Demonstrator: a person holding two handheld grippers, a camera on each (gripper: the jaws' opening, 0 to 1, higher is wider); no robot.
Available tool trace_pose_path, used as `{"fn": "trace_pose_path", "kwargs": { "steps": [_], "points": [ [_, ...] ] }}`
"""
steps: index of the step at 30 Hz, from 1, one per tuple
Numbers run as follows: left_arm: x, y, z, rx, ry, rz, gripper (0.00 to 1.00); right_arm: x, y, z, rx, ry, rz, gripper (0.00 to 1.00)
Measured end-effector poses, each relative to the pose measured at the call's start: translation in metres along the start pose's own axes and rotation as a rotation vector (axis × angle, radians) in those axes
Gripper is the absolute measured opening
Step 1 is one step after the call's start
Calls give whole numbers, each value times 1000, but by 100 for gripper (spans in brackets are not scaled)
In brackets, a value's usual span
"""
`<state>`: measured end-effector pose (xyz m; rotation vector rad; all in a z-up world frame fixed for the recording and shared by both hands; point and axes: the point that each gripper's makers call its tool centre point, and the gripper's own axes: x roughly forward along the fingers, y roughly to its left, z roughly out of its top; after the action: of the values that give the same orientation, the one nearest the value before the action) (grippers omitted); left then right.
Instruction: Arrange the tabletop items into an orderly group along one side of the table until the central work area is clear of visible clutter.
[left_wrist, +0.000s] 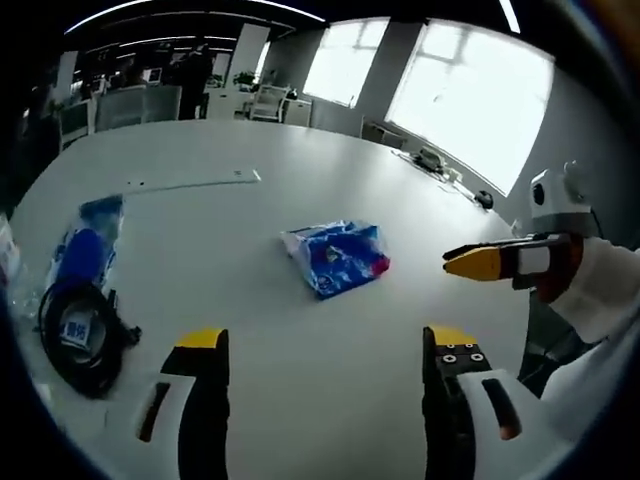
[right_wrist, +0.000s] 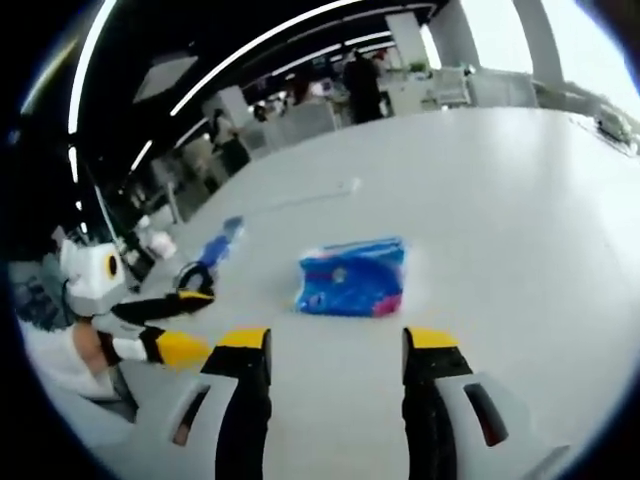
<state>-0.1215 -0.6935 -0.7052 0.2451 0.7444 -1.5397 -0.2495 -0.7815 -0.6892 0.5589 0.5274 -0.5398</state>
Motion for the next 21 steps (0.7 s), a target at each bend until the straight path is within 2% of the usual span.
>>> {"fn": "trace_pose_path", "kwargs": {
  "steps": [2,6,10,16,21],
  "points": [
    [-7,13,-2,-6,-5,25,80,1,2,0,3,0,4,50],
    [-23,39,-17,-47,10,68,78,4,6,0,50,-6,27,47],
    [-36,63,-29,-51,32,114,78,2,7,-4,39,0,31,47],
    [-55,94,-31,-79,14,186,77,-2,5,-9,60,1,27,48],
    [-63,109,-33,-106,10,218,76,-2,7,-10,82,3,38,47]
  ]
}}
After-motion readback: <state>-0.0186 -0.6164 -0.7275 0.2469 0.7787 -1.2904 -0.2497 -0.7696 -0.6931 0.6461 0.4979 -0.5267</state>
